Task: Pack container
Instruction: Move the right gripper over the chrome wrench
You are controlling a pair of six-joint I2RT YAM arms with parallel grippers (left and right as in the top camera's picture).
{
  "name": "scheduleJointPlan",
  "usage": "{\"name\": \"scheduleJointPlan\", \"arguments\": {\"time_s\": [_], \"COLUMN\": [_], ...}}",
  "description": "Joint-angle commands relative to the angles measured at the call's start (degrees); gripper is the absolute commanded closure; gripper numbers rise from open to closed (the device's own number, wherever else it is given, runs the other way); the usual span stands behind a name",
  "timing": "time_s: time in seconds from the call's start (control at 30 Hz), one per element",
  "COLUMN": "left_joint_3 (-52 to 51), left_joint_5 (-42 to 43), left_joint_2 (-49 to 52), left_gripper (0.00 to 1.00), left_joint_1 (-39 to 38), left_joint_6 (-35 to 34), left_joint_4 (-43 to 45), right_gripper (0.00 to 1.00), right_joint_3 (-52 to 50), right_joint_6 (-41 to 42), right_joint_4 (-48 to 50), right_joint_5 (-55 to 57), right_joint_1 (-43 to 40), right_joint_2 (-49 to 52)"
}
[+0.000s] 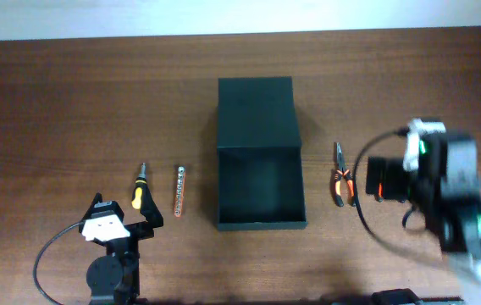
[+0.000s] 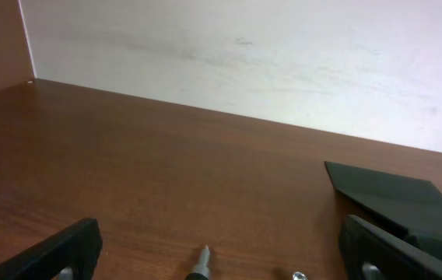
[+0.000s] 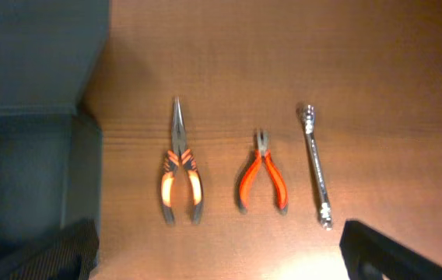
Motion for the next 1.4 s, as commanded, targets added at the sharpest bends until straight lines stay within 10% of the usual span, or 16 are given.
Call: {"name": "scheduleJointPlan", "arguments": {"time_s": [0.0,0.43,1.37], "left_joint_3": [-0.2,-0.2,-0.2], "left_joint_5": [0.2,0.2,0.2], "left_joint_2": [-0.5,-0.5,-0.5], "left_gripper": [0.01,0.01,0.01], "left_joint_1": [0.3,0.3,0.3], "left_joint_6": [-0.3,-0.3,-0.3], "left_joint_4": [0.0,0.0,0.0], "right_gripper": [0.01,0.01,0.01], "right_joint_3": [10.2,16.5,18.8], "right_joint_6": [-2.9,-3.9,-31.0], "right_joint_4": [-6.6,-15.4,-0.2], "right_joint_5": [-0.1,-3.3,-16.5], "right_joint_1": [-0.3,-0.3,-29.1], "right_joint_2": [10.8,33.1,35.2]}}
